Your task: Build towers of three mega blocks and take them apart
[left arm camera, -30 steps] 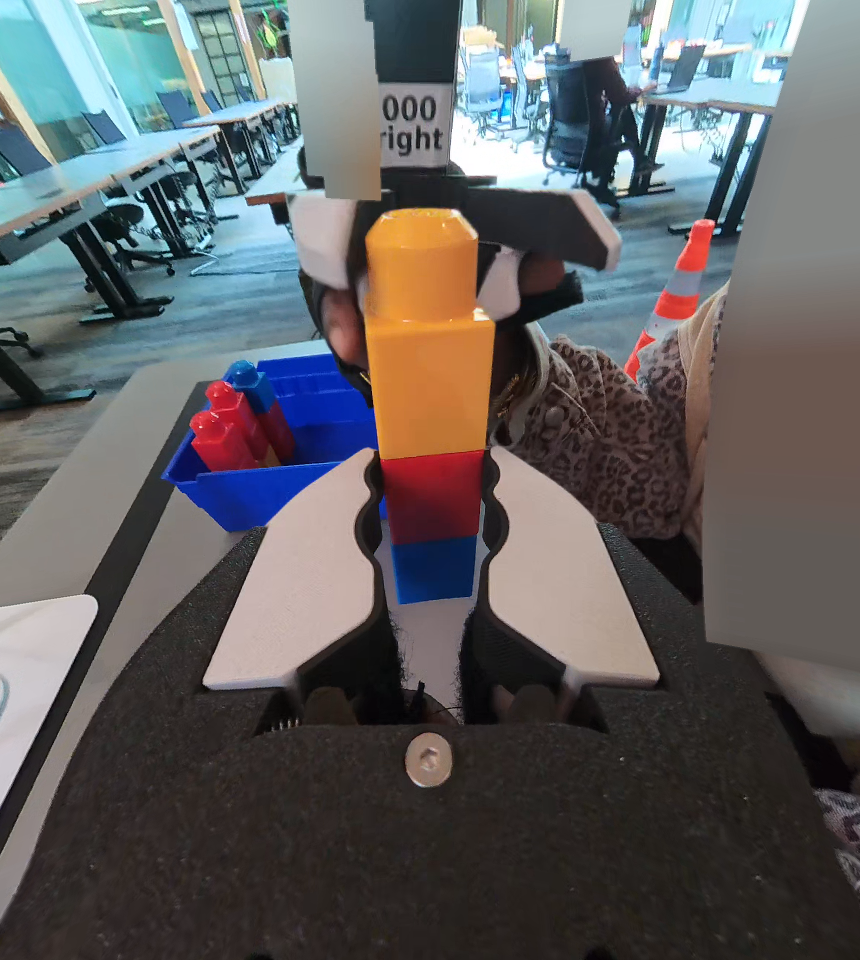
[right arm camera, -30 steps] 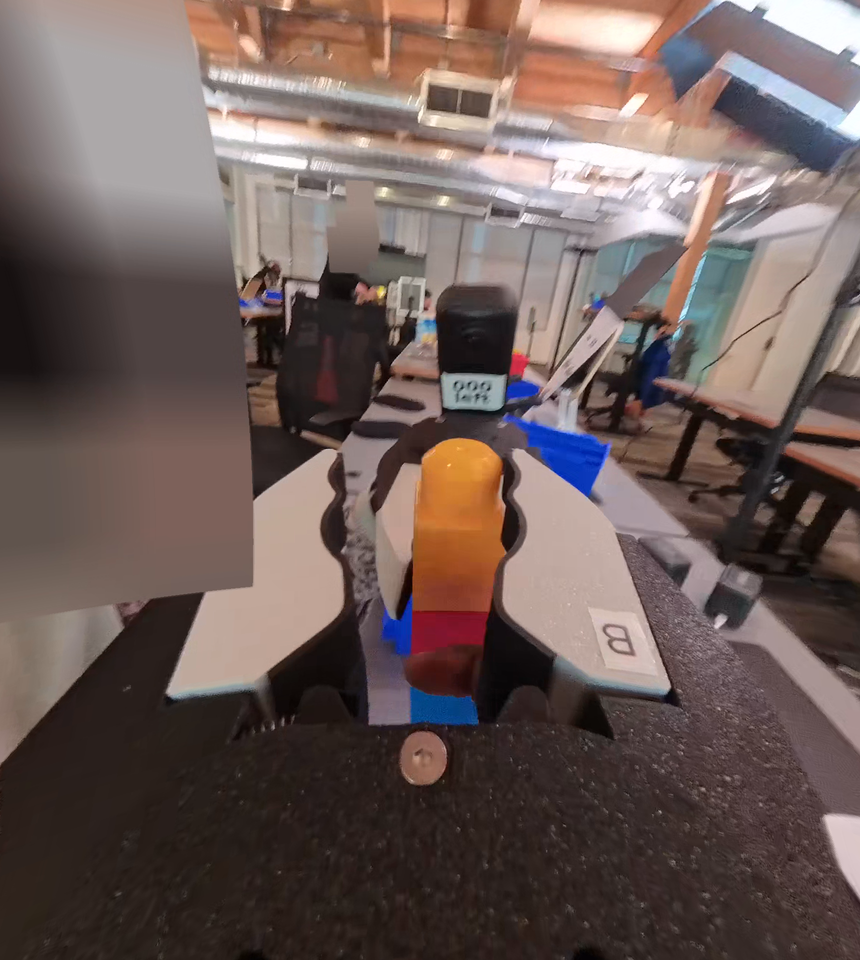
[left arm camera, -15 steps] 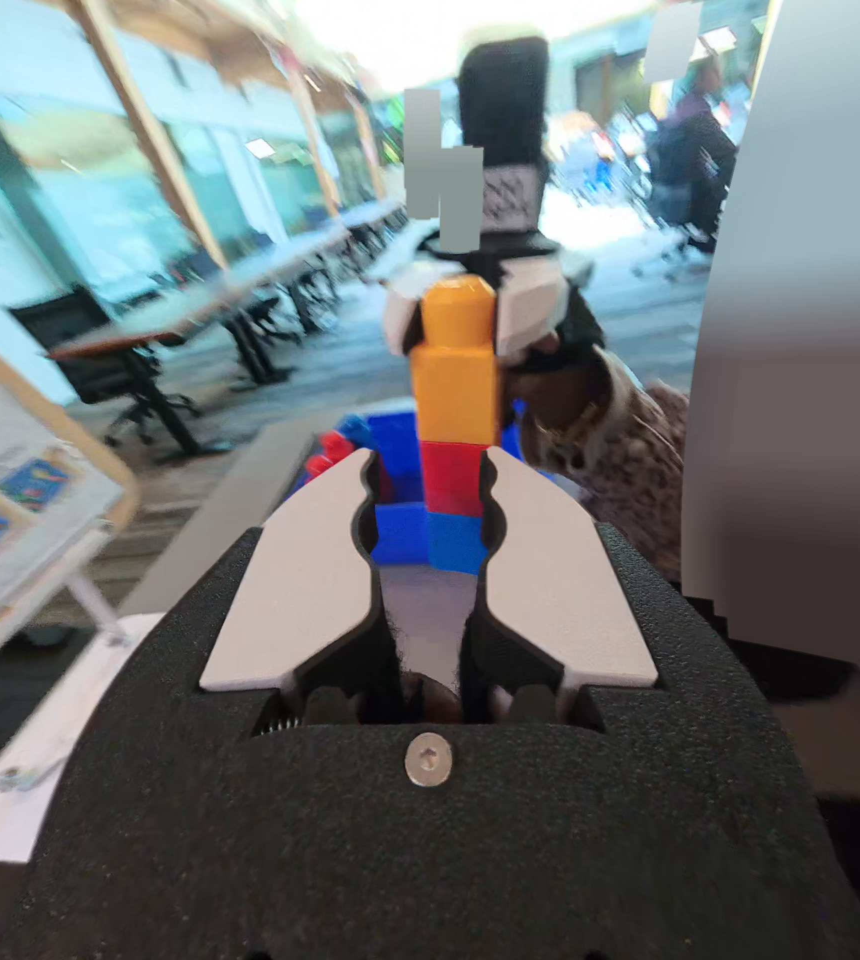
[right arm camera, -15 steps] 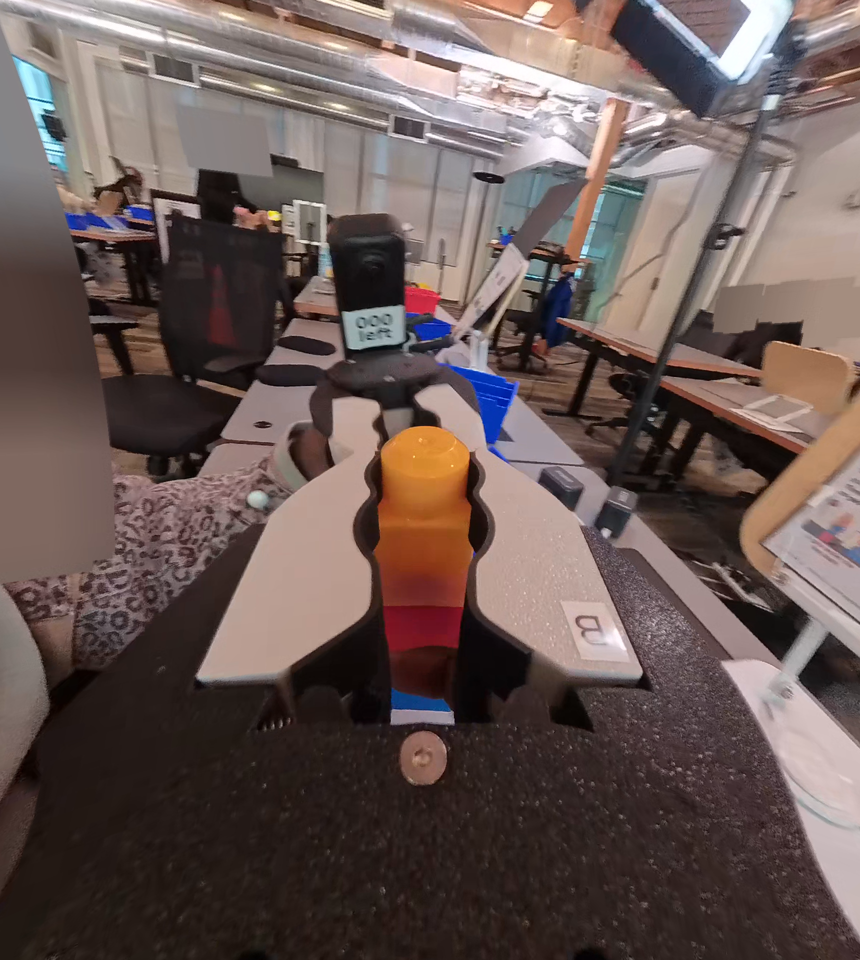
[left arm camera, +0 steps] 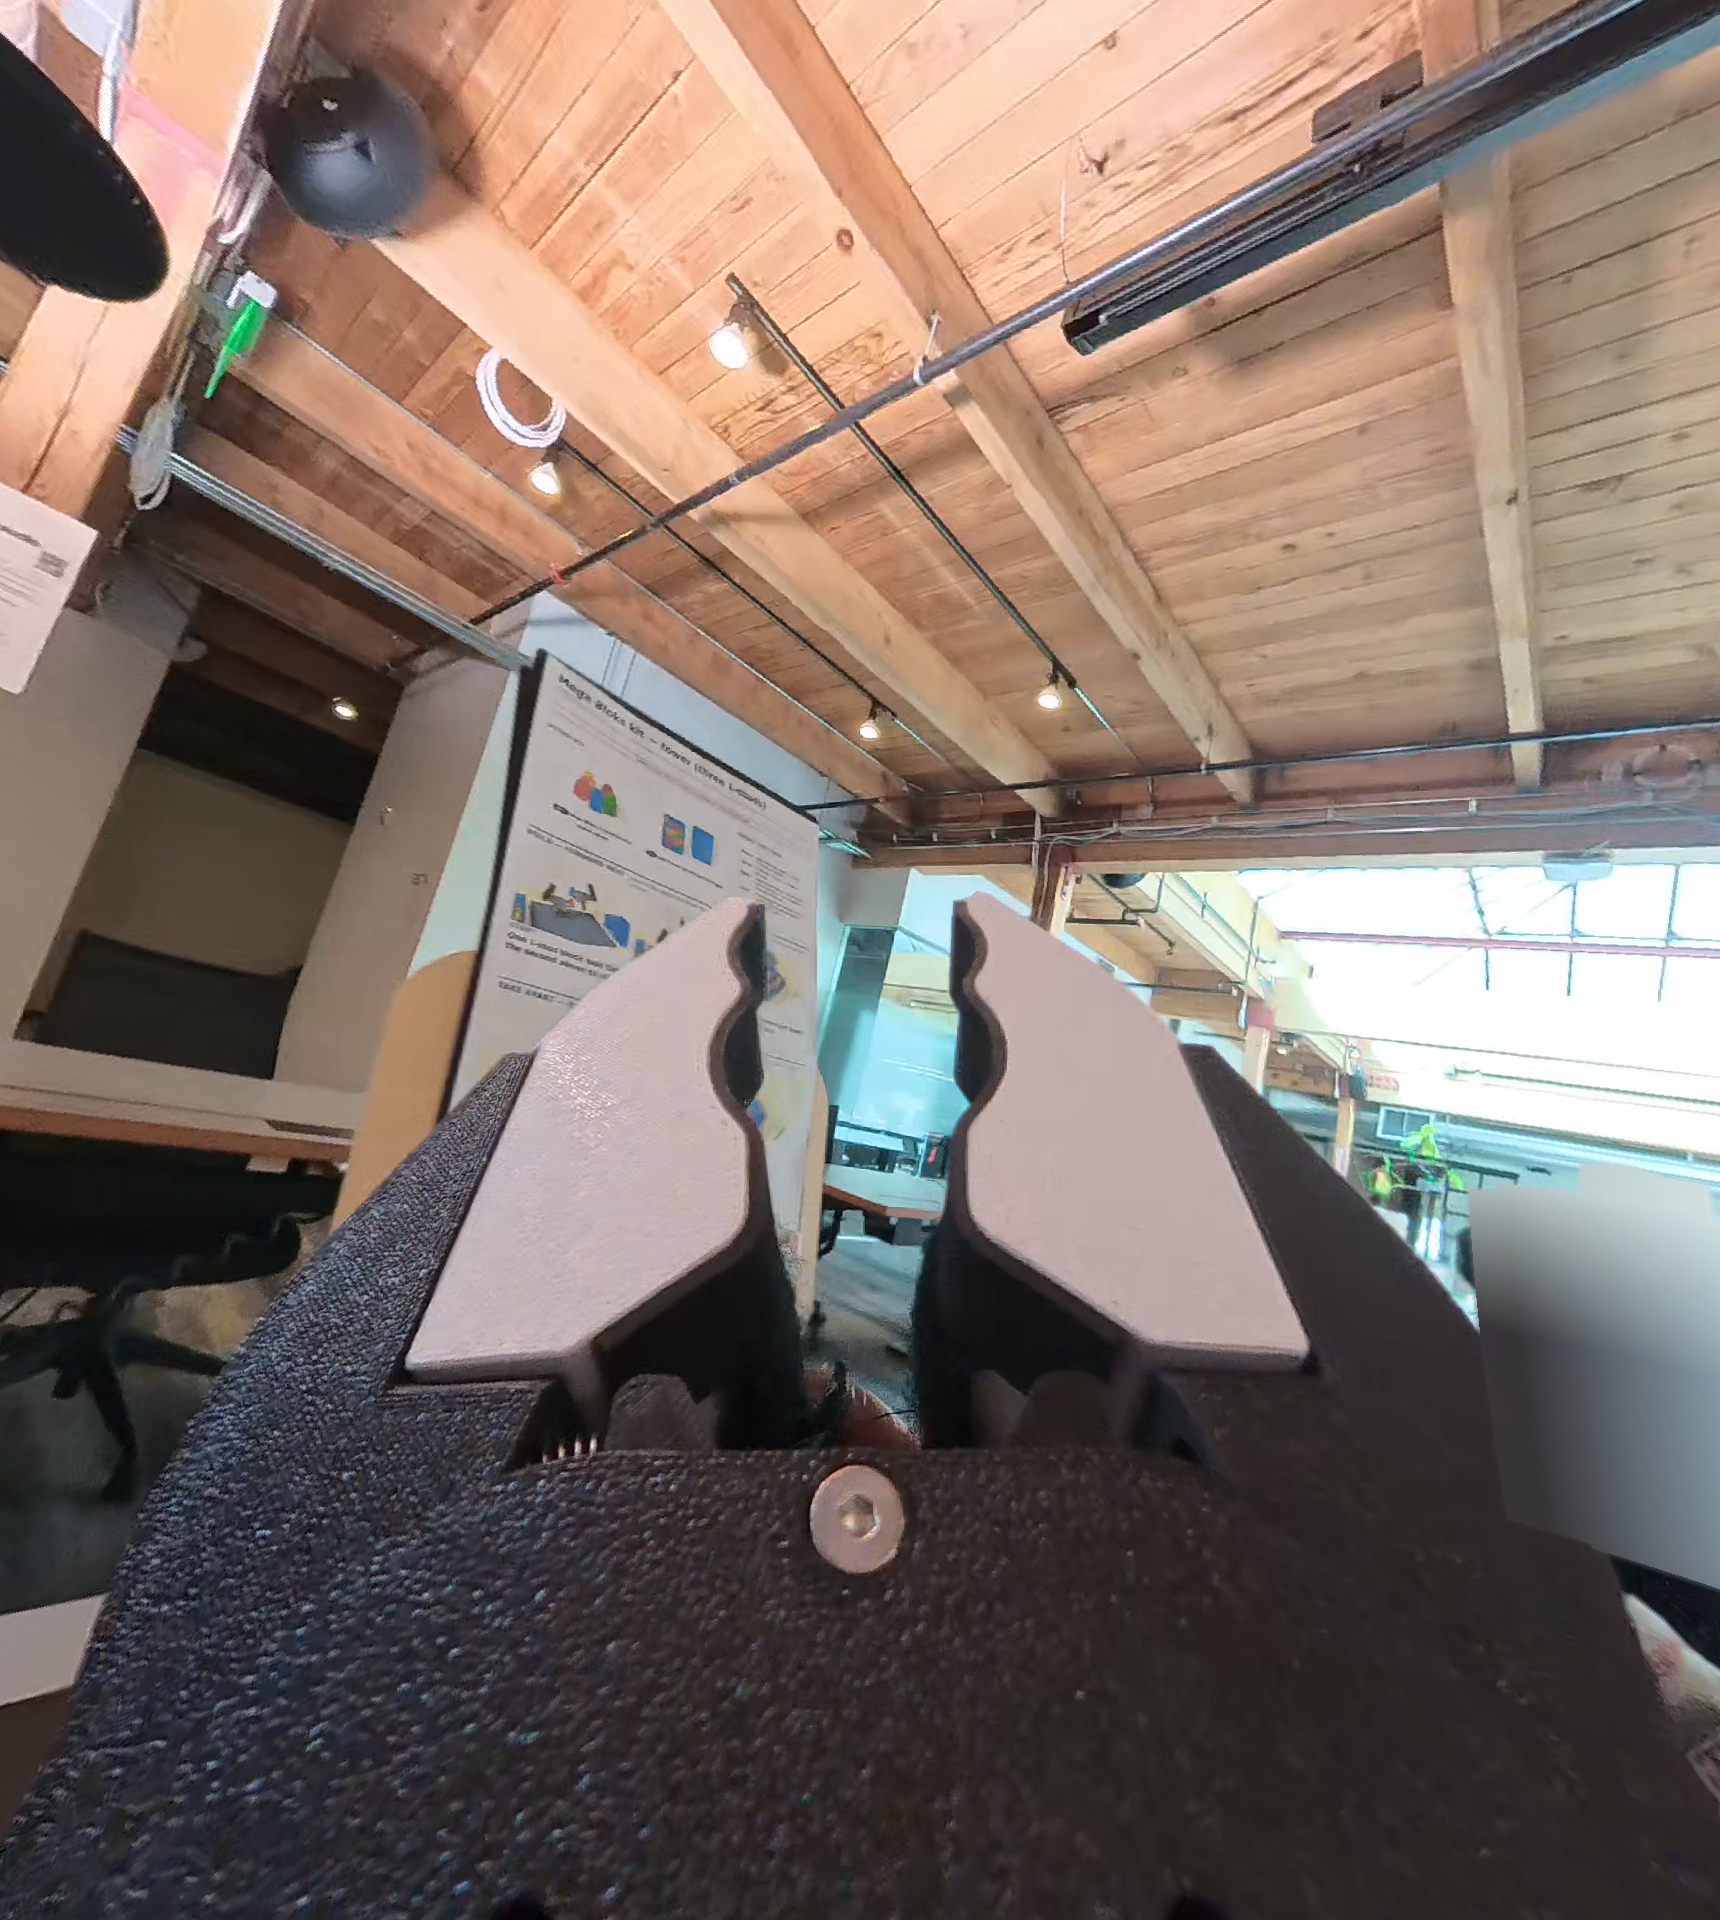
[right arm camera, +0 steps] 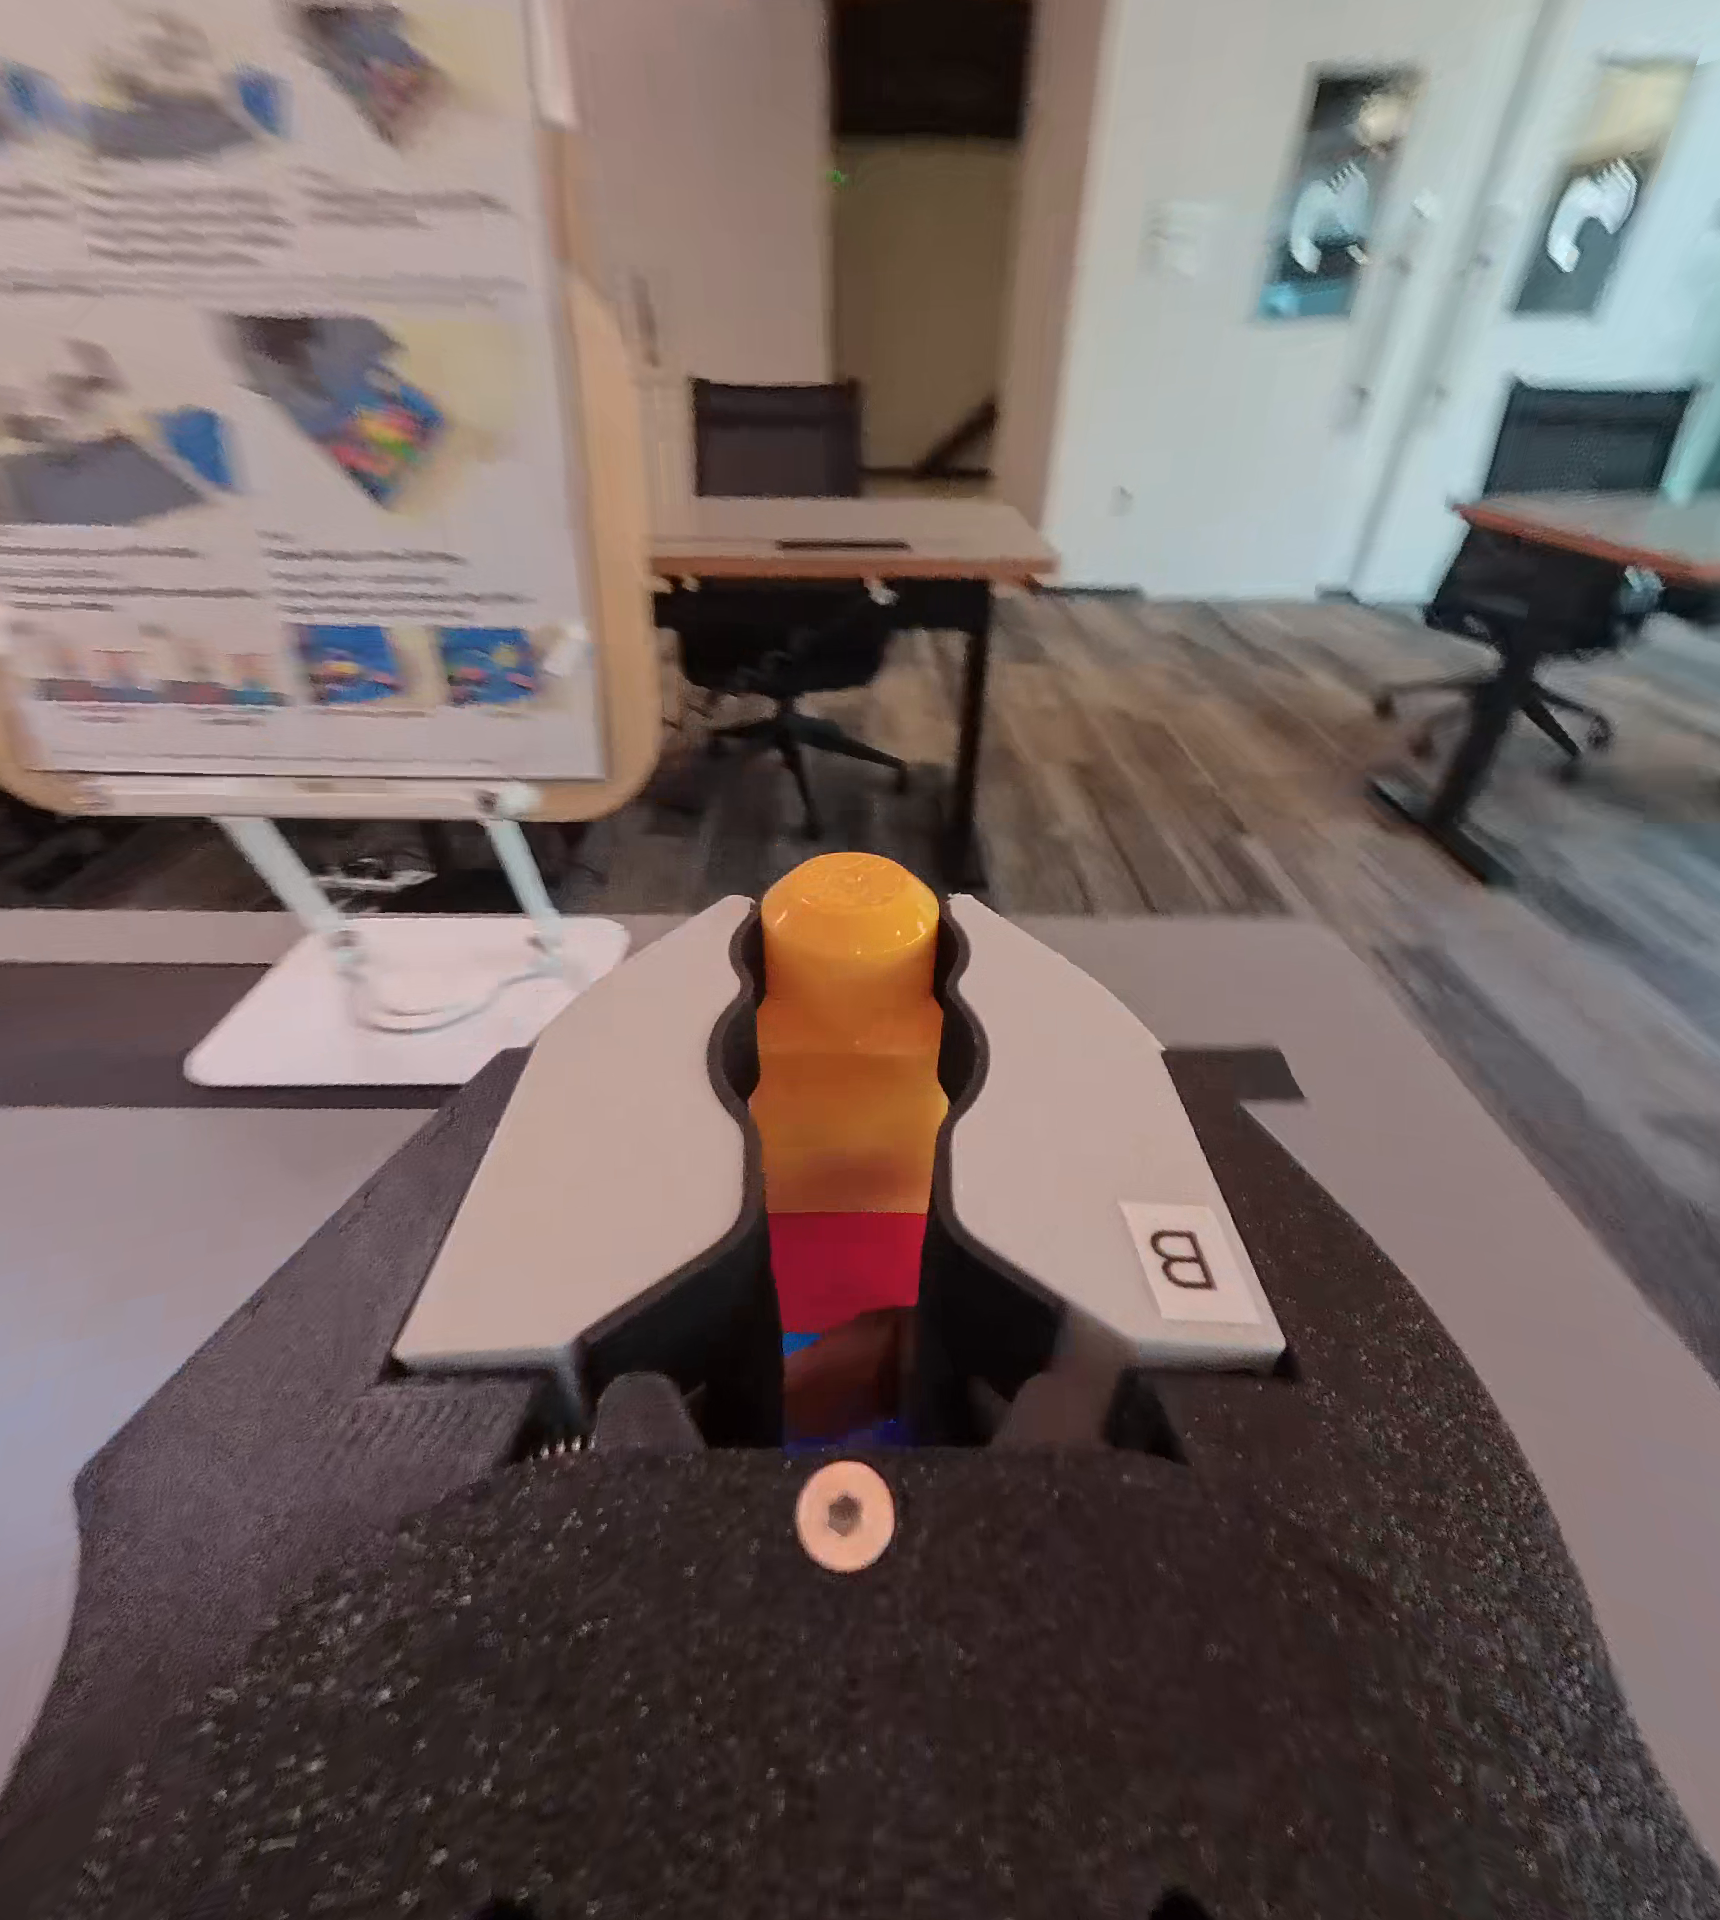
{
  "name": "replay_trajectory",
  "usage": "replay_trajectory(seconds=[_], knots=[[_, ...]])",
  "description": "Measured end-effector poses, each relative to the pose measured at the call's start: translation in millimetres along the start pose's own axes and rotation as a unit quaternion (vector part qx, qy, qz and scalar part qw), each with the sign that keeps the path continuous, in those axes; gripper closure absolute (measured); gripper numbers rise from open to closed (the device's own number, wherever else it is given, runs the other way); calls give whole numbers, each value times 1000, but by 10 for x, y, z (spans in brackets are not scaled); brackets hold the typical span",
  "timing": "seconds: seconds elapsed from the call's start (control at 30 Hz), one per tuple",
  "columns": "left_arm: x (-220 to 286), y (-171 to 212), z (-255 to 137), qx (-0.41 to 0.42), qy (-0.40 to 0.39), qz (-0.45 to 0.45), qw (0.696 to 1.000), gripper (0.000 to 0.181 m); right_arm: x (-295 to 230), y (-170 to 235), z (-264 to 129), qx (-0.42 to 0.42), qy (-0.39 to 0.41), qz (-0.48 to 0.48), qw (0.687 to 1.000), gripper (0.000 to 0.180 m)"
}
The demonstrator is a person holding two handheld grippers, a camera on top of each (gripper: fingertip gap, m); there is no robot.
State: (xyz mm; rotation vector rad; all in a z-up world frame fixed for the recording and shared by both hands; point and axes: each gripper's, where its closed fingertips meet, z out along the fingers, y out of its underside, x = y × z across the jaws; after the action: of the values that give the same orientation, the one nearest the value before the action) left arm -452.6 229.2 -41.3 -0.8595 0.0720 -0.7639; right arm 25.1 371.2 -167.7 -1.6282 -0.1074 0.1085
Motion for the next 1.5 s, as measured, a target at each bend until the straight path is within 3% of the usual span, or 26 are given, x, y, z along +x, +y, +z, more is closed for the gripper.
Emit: replay_trajectory(seconds=[0.13,0.27,0.6,1.13,1.5], knots=[[-31,-37,-28,-2,-14,20,1000,147,222,420,280,-35,60,0,998,149],[21,20,13,-9,0,12,1000,148,263,779,445,-79,61,5,995,149],[78,130,71,-29,7,20,999,147,493,1112,489,-109,86,27,990,149],[46,132,62,-30,4,20,999,148,520,1190,501,-118,87,5,989,149],[21,112,45,-28,2,19,999,147,468,1208,425,-178,72,-51,980,140]])
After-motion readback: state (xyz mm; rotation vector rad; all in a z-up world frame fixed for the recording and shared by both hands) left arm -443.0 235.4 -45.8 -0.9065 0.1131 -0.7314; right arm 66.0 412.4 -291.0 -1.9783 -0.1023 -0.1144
